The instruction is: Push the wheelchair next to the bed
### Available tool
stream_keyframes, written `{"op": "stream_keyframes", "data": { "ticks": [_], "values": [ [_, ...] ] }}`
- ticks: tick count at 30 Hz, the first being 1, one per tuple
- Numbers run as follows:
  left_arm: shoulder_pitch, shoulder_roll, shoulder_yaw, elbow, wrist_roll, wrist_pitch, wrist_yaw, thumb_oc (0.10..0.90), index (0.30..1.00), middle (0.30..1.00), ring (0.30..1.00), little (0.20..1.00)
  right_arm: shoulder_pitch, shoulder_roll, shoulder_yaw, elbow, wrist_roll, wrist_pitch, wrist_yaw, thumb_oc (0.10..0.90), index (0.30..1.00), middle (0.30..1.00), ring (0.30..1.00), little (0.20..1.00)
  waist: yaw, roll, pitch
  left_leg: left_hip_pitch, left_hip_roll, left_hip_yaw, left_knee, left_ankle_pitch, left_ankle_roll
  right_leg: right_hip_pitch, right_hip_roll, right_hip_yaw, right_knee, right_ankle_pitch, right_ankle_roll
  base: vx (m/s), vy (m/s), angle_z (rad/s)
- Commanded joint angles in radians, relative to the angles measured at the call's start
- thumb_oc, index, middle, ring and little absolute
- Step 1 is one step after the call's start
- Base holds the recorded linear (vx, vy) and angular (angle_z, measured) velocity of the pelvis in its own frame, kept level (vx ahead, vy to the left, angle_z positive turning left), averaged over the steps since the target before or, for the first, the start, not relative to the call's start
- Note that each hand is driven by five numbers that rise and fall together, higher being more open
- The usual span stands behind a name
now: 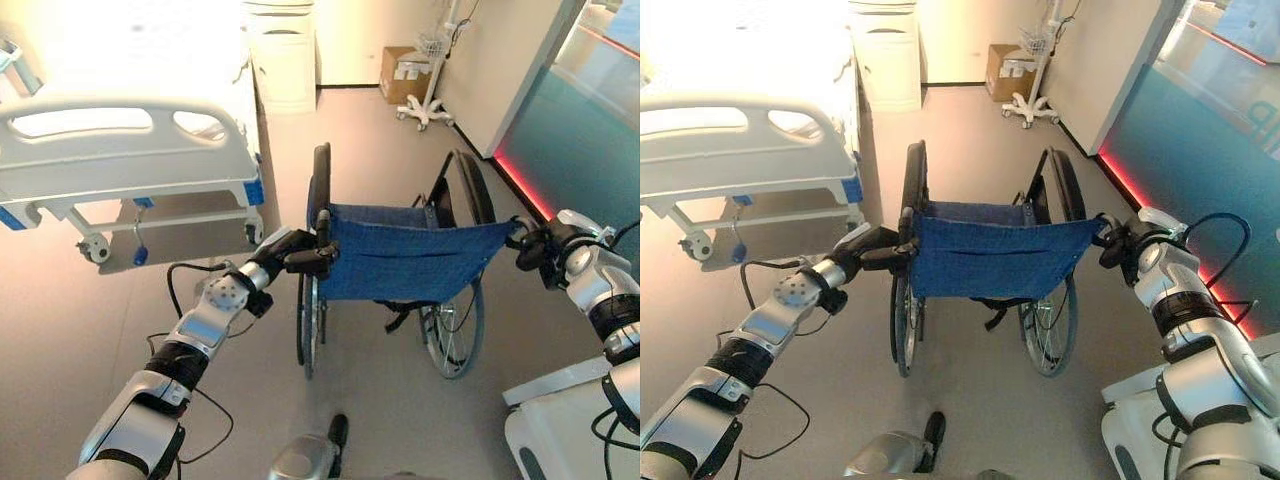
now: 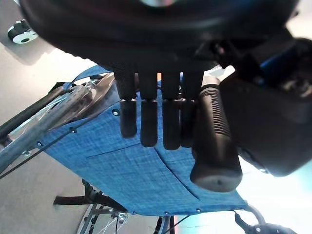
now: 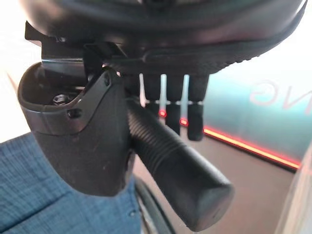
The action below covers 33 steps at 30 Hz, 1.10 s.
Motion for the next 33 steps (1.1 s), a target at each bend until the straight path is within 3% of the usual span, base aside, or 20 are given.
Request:
{"op": "stream_keyframes", "data": {
  "ticks": [1,5,8,11,13,15,18,20,25,27,29,31,32,33],
  "values": [
    [-0.055,0.042,-0.088,0.15,0.147,0.015,0.143,0.4,0.3,0.3,0.3,0.3,-0.053,0.157,0.035,-0.101,0.09,-0.228,-0.001,0.4,0.3,0.3,0.3,0.3,-0.004,-0.017,0.038,0.015,0.023,0.08,0.086,-0.172,-0.075,-0.043,-0.155,0.101,-0.255,0.308,0.127,0.11,-0.117,0.19],
    [-0.15,0.028,-0.098,0.188,0.099,0.064,0.206,0.4,0.3,0.3,0.3,0.3,-0.039,0.186,0.035,-0.117,0.095,-0.19,-0.012,0.4,0.3,0.3,0.3,0.3,-0.075,-0.04,0.055,0.083,0.018,0.059,0.089,-0.245,-0.081,-0.149,-0.214,0.183,-0.395,0.459,0.168,0.29,-0.239,0.55],
    [-0.176,0.021,-0.092,0.184,0.085,0.108,0.228,0.4,0.3,0.3,0.3,0.3,-0.047,0.188,0.042,-0.162,0.099,-0.147,0.008,0.4,0.3,0.3,0.3,0.3,-0.097,-0.052,0.054,0.104,0.024,0.045,0.099,-0.271,-0.089,-0.177,-0.207,0.195,-0.454,0.477,0.174,0.31,-0.29,0.59],
    [-0.202,0.016,-0.083,0.18,0.093,0.14,0.248,0.4,0.3,0.3,0.3,0.3,-0.08,0.181,0.054,-0.2,0.112,-0.114,0.031,0.4,0.3,0.3,0.3,0.3,-0.108,-0.066,0.055,0.092,0.031,0.038,0.129,-0.293,-0.09,-0.189,-0.194,0.212,-0.435,0.466,0.17,0.22,-0.331,0.55],
    [-0.222,-0.004,-0.083,0.2,0.075,0.136,0.279,0.4,0.3,0.3,0.3,0.3,-0.102,0.173,0.055,-0.184,0.134,-0.117,0.053,0.4,0.3,0.3,0.3,0.3,-0.117,-0.072,0.047,0.057,0.047,0.034,0.172,-0.3,-0.093,-0.171,-0.176,0.22,-0.394,0.402,0.157,0.23,-0.304,0.41],
    [-0.221,-0.007,-0.09,0.2,0.106,0.137,0.294,0.4,0.3,0.3,0.3,0.3,-0.099,0.171,0.057,-0.197,0.134,-0.107,0.064,0.4,0.3,0.3,0.3,0.3,-0.131,-0.069,0.042,0.094,0.121,0.058,0.183,-0.302,-0.126,-0.182,-0.18,0.156,-0.31,0.341,0.134,0.33,-0.288,0.39],
    [-0.21,-0.022,-0.105,0.199,0.113,0.145,0.31,0.4,0.3,0.3,0.3,0.3,-0.071,0.156,0.043,-0.205,0.148,-0.107,0.073,0.4,0.3,0.3,0.3,0.3,-0.156,-0.07,0.025,0.15,0.191,0.082,0.159,-0.277,-0.16,-0.166,-0.173,0.11,-0.309,0.325,0.107,0.27,-0.245,0.58],
    [-0.22,-0.044,-0.108,0.209,0.09,0.169,0.341,0.4,0.3,0.3,0.3,0.3,-0.065,0.148,0.051,-0.206,0.148,-0.113,0.073,0.4,0.3,0.3,0.3,0.3,-0.169,-0.069,0.018,0.14,0.241,0.096,0.199,-0.175,-0.185,-0.139,-0.158,0.075,-0.321,0.31,0.081,0.2,-0.219,0.42],
    [-0.212,-0.064,-0.091,0.239,0.075,0.17,0.333,0.4,0.3,0.3,0.3,0.3,-0.074,0.157,0.072,-0.188,0.129,-0.115,0.077,0.4,0.3,0.3,0.3,0.3,-0.174,-0.075,0.013,0.124,0.266,0.106,0.328,-0.07,-0.194,-0.084,-0.134,0.064,-0.334,0.277,0.034,0.24,-0.183,0.18],
    [-0.204,-0.063,-0.088,0.245,0.078,0.158,0.331,0.4,0.3,0.3,0.3,0.3,-0.066,0.155,0.07,-0.19,0.134,-0.107,0.08,0.4,0.3,0.3,0.3,0.3,-0.17,-0.081,0.017,0.091,0.262,0.104,0.384,-0.049,-0.191,-0.051,-0.123,0.073,-0.344,0.268,0.022,0.33,-0.176,0.14],
    [-0.201,-0.053,-0.082,0.25,0.092,0.144,0.319,0.4,0.3,0.3,0.3,0.3,-0.068,0.169,0.075,-0.186,0.149,-0.072,0.075,0.4,0.3,0.3,0.3,0.3,-0.133,-0.083,0.037,0.027,0.17,0.069,0.359,-0.116,-0.16,-0.002,-0.099,0.105,-0.354,0.252,0.026,0.37,-0.162,0.03],
    [-0.196,-0.046,-0.075,0.246,0.096,0.142,0.315,0.4,0.3,0.3,0.3,0.3,-0.078,0.187,0.079,-0.18,0.152,-0.04,0.067,0.4,0.3,0.3,0.3,0.3,-0.104,-0.068,0.06,-0.033,0.119,0.095,0.284,-0.107,-0.166,0.054,-0.061,0.116,-0.371,0.234,0.025,0.4,-0.073,-0.05],
    [-0.193,-0.036,-0.08,0.244,0.09,0.13,0.313,0.4,0.3,0.3,0.3,0.3,-0.073,0.194,0.074,-0.178,0.14,-0.036,0.067,0.4,0.3,0.3,0.3,0.3,-0.083,-0.05,0.072,-0.096,0.086,0.105,0.233,-0.068,-0.176,0.09,-0.033,0.126,-0.385,0.221,0.02,0.44,-0.029,-0.11],
    [-0.192,-0.034,-0.081,0.244,0.09,0.126,0.313,0.4,0.3,0.3,0.3,0.3,-0.071,0.196,0.073,-0.179,0.136,-0.034,0.066,0.4,0.3,0.3,0.3,0.3,-0.078,-0.047,0.076,-0.105,0.079,0.106,0.226,-0.062,-0.177,0.099,-0.028,0.131,-0.388,0.216,0.019,0.42,-0.015,-0.31]
  ]
}}
